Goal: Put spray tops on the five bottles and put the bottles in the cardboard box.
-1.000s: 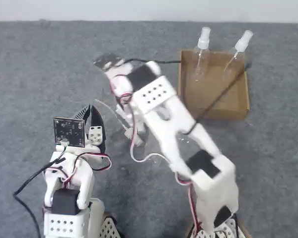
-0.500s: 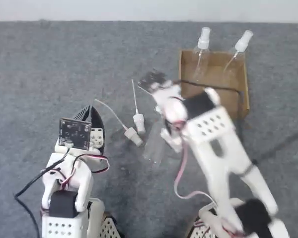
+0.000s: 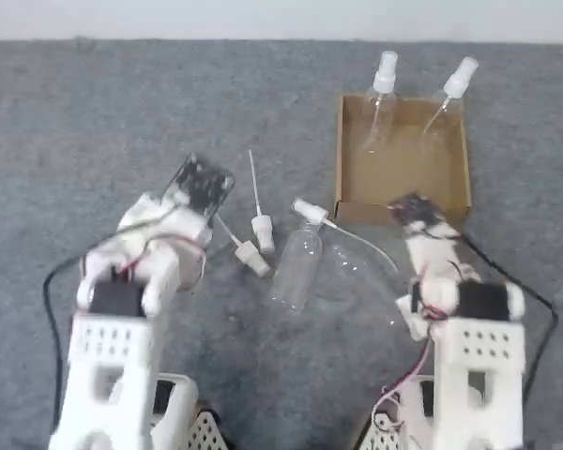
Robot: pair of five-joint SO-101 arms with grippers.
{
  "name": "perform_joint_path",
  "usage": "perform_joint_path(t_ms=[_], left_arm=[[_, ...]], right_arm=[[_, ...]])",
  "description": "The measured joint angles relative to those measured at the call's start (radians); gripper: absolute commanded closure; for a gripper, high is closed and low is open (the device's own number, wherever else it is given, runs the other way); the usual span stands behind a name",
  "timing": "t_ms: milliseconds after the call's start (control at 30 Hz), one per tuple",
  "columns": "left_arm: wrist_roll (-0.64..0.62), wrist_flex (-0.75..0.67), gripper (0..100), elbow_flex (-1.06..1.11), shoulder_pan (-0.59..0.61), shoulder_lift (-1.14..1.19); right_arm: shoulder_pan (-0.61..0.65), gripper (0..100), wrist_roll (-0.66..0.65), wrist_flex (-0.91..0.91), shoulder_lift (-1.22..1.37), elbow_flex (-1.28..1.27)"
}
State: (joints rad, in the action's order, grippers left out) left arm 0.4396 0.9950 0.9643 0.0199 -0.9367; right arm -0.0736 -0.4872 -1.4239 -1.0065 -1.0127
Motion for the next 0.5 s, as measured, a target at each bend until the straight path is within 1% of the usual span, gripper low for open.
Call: perform_joint_path(t_ms=[133, 333, 400, 500], left_arm=[[-0.041, -0.175, 89, -0.060, 0.003, 0.282], [-0.075, -0.457, 89, -0.068, -0.008, 0.624], [-0.075, -0.514, 89, -0.075, -0.005, 0.712], [-0.075, -0.535, 89, -0.120, 0.006, 0.819]], right_arm=[[-0.091, 97.2, 0.002, 0.021, -0.115, -0.034], [-0.107, 97.2, 0.003, 0.049, -0.164, -0.064], [-0.106, 97.2, 0.003, 0.084, -0.164, -0.086], [-0.115, 97.2, 0.003, 0.140, -0.138, -0.140]])
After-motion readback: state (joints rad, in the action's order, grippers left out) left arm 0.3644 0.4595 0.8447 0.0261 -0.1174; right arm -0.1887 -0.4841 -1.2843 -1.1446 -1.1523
